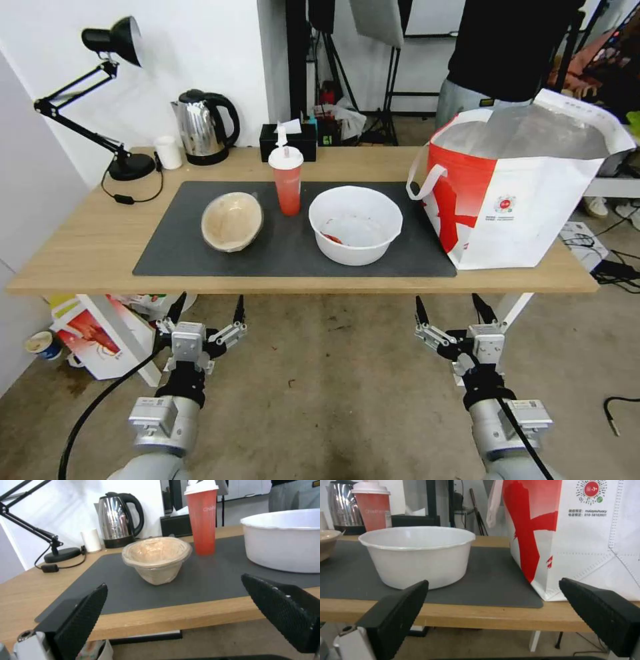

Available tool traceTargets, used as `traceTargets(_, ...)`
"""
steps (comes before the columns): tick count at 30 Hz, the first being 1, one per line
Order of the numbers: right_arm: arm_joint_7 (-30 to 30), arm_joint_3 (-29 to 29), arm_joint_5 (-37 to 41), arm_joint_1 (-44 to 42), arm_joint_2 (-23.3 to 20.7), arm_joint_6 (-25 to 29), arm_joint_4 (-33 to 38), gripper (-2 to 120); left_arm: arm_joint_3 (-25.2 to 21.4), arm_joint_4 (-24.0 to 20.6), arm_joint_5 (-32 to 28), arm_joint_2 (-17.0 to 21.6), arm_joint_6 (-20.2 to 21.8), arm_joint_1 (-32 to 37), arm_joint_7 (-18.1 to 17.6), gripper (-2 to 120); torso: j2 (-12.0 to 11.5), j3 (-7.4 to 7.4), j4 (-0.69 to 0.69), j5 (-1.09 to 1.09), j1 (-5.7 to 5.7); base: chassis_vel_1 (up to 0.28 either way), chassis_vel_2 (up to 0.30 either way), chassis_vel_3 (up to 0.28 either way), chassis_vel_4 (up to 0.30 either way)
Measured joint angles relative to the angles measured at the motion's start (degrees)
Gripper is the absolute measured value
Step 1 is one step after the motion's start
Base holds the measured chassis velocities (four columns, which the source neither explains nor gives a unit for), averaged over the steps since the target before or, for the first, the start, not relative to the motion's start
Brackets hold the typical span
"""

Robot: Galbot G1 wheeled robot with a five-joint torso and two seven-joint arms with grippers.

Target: Pick up the trash from the table and place it into the takeout bag.

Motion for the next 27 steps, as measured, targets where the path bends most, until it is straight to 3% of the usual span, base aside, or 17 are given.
traceTargets(27,0.0,0.0,0.0,0.0,0.0,0.0,0.0,100,0.0,0.0,0.0,0.0,0.0,0.0,0.0,100,0.0,0.0,0.0,0.0,0.0,0.0,0.0,0.0,0.0)
